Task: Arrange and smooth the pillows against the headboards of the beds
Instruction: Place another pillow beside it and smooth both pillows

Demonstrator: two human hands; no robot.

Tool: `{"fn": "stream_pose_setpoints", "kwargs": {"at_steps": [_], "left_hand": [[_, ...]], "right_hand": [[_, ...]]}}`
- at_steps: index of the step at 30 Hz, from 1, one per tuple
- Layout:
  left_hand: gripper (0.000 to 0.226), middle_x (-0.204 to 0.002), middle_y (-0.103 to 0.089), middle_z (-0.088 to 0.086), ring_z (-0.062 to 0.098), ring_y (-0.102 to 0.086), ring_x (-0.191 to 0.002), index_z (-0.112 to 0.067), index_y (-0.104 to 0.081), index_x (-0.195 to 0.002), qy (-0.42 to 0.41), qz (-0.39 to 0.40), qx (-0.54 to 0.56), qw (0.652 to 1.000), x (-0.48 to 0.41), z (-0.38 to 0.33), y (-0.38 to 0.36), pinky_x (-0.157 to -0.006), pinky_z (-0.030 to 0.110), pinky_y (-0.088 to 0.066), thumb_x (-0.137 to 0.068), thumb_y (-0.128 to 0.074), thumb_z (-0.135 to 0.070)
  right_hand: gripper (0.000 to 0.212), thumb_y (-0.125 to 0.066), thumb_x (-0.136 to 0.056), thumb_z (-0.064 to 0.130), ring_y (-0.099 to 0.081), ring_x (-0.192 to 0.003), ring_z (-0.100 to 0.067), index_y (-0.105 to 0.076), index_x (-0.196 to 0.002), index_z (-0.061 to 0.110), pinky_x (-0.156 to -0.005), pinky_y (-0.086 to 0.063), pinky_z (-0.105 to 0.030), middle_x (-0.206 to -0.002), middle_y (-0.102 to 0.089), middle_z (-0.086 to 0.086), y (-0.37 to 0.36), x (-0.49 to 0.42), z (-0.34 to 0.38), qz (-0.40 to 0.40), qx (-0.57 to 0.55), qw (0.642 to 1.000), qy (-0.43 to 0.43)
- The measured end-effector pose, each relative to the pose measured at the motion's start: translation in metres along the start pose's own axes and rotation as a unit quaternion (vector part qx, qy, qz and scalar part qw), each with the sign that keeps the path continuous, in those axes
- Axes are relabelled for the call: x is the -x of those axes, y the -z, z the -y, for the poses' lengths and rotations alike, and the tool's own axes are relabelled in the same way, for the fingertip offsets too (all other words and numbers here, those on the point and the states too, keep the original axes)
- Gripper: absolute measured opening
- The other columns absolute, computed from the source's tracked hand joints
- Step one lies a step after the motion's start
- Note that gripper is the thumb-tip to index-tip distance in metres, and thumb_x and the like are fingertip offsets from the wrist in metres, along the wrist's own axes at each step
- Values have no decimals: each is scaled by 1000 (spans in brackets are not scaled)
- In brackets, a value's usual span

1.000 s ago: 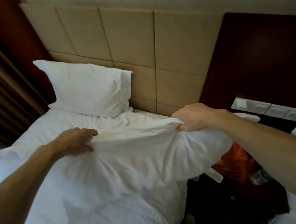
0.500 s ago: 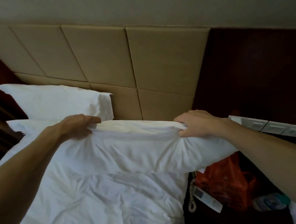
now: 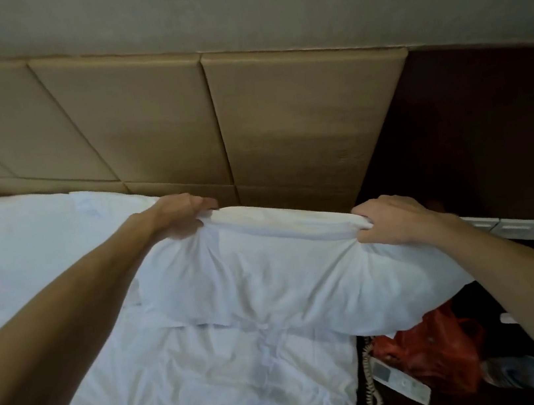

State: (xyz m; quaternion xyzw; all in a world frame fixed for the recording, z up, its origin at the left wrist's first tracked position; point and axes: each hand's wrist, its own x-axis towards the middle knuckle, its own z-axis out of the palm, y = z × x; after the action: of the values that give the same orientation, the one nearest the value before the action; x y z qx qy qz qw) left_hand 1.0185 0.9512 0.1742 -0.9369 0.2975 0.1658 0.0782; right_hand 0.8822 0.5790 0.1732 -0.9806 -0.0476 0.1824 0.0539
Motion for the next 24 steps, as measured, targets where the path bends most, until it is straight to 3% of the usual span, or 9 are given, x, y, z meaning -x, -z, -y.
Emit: {"fn": "stream_pose_setpoints", "kwargs": {"at_steps": [2,6,11,13,15,19,21,24], "left_hand": [[36,-124,-65,-1,25,-60,-114,-28,-53,-131,-10,-23,-12,1000,-25,1,1,-76,29,-39,-96,-55,-19],[28,-114,-68,1,27,-62,-108,-24,-55,-122,-22,-66,-28,997,-64,8,-4,-80,34,-45,-95,-55,-17],[29,-104,-70,4,31,-63,-101,-19,-60,-113,-15,-142,-40,989,-89,18,-37,-78,38,-46,-85,-59,-14],[32,-98,-71,8,35,-63,-96,-16,-64,-110,-3,-161,-43,986,-96,16,-49,-80,41,-48,-79,-63,-10],[33,-94,-71,10,36,-63,-92,-15,-66,-108,11,-169,-46,984,-102,14,-55,-83,43,-48,-75,-67,-9],[32,-88,-68,12,38,-61,-86,-12,-63,-105,24,-211,-59,975,-98,12,-62,-83,47,-47,-76,-75,-12],[33,-93,-66,15,41,-59,-90,-10,-61,-109,38,-246,-56,967,-90,11,-66,-84,49,-44,-79,-75,-17],[39,-109,-63,17,41,-56,-100,-11,-57,-119,60,-277,-46,958,-77,7,-69,-91,50,-42,-85,-71,-23]], "right_hand": [[15,-58,-82,39,-56,-69,-13,-51,-73,30,-54,-37,-29,-73,-57,8,-2,-9,-11,-12,9,1000,-23],[5,-53,-87,30,-59,-77,-20,-58,-86,29,-59,-38,-31,-81,-62,5,-5,-26,-25,-81,12,994,-69],[14,-53,-87,15,-58,-87,-25,-57,-98,24,-64,-33,-32,-89,-61,1,-11,-42,-28,-167,30,980,-99],[24,-58,-85,16,-56,-95,-26,-56,-109,20,-70,-38,-35,-99,-60,-2,-18,-44,-30,-177,43,978,-98],[36,-61,-83,17,-55,-98,-28,-56,-118,18,-78,-45,-39,-104,-60,-5,-28,-44,-33,-165,58,979,-104],[45,-61,-82,19,-53,-109,-29,-52,-125,18,-84,-44,-39,-121,-54,-7,-51,-43,-38,-112,45,986,-112],[49,-60,-83,23,-48,-118,-29,-47,-131,19,-85,-40,-37,-136,-45,-8,-58,-44,-37,-73,39,991,-106],[63,-58,-88,27,-33,-139,-30,-35,-146,24,-101,-38,-41,-160,-18,-10,-62,-43,-34,-21,21,995,-98]]}}
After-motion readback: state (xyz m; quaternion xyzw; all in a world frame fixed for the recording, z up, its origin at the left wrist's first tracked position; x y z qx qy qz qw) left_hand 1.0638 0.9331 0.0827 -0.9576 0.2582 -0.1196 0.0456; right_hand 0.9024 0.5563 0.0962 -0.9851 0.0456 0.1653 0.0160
